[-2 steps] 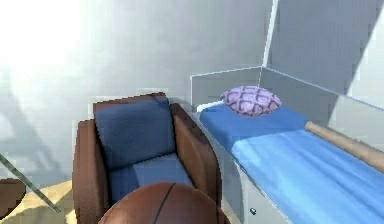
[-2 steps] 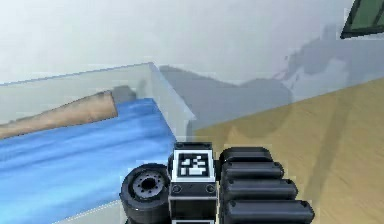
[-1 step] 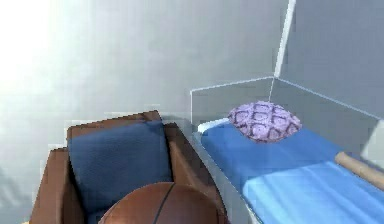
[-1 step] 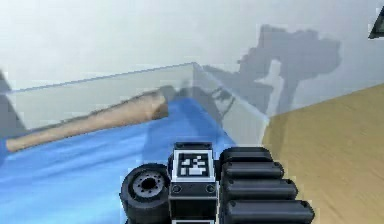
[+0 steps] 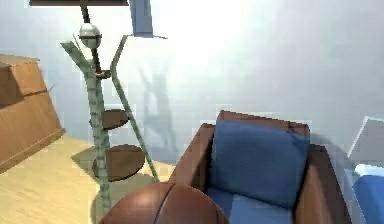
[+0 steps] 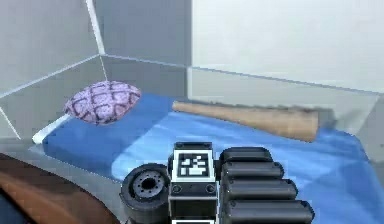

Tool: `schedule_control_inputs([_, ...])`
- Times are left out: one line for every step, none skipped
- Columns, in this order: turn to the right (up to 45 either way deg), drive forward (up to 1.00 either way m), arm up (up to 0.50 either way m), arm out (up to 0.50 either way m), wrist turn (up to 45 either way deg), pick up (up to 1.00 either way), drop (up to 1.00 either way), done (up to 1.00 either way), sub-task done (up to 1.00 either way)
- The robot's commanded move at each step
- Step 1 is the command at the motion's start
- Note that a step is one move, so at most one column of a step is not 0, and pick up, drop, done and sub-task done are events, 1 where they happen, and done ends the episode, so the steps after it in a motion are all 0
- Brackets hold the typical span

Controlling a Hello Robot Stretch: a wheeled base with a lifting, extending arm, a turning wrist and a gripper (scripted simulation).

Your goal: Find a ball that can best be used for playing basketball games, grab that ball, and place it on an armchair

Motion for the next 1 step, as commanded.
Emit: schedule_control_inputs([-45.0,0.0,0.0,0.0,0.0,0.0,0.0,0.0,0.0])
